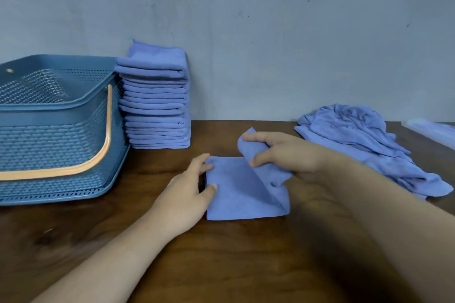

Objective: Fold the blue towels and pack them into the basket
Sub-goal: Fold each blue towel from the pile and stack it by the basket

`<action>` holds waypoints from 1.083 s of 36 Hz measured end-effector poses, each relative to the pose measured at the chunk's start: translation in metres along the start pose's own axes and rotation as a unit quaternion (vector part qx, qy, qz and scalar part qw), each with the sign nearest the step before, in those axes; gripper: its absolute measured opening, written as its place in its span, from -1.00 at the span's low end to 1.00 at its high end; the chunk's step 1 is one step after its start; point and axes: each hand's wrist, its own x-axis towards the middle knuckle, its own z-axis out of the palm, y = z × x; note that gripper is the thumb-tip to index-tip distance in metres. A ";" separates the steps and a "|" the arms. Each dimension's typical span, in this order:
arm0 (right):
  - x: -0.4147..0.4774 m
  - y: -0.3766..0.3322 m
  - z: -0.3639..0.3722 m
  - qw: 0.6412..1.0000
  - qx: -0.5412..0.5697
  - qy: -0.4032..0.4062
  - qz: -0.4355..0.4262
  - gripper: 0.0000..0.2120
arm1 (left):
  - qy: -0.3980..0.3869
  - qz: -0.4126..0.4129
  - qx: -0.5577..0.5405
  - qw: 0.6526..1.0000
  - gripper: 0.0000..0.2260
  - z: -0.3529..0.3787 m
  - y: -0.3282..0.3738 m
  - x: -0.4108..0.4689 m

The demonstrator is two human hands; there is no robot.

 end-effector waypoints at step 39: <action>-0.005 0.083 0.043 0.965 -0.122 0.129 -0.193 -0.71 | 0.104 0.007 -0.053 0.993 -0.87 -0.001 -0.002 0.002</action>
